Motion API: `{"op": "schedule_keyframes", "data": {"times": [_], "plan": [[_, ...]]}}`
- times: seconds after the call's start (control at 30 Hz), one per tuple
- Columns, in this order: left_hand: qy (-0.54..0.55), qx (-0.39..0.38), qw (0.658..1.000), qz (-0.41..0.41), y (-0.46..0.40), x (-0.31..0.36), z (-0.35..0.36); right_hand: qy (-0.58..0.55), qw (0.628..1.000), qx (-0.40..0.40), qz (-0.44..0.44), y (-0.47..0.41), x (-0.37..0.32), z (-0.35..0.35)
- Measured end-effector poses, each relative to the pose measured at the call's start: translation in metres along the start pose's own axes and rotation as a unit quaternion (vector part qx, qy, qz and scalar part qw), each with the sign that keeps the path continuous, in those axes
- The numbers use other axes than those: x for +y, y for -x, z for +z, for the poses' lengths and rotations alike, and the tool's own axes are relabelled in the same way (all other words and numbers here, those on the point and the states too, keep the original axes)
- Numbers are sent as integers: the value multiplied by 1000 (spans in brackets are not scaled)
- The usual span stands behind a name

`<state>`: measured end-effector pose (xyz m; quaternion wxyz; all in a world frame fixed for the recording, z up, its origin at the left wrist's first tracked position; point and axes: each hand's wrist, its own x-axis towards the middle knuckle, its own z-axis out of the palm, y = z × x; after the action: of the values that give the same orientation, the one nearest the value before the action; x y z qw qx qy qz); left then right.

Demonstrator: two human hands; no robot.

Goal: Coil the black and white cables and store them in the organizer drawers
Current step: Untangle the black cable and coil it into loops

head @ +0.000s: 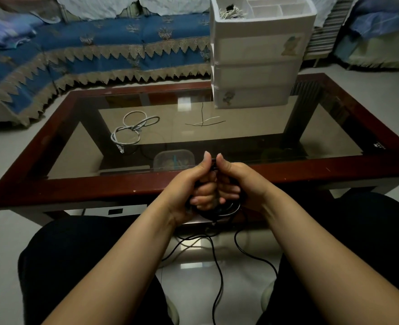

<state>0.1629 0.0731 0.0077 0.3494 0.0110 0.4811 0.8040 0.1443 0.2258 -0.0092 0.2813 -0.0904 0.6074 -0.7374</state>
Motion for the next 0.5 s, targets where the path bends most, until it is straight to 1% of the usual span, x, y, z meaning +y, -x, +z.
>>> {"op": "schedule_keyframes", "data": {"times": [0.07, 0.13, 0.23, 0.33, 0.5], "plan": [[26, 2, 1000, 3, 0, 2, -2, -28, 999, -42, 9, 2, -2, -7], [54, 0, 999, 0, 1, 7, -7, -11, 998, -68, 12, 4, -1, -17], [34, -5, 999, -12, 4, 15, -15, 22, 996, -87, 11, 8, 2, -28], [17, -3, 1000, -16, 7, 16, -14, 54, 996, -64, -11, 8, 2, -27], [93, -16, 995, 38, 4, 22, -5, -49, 998, 9, -25, -4, 17, -18]]}}
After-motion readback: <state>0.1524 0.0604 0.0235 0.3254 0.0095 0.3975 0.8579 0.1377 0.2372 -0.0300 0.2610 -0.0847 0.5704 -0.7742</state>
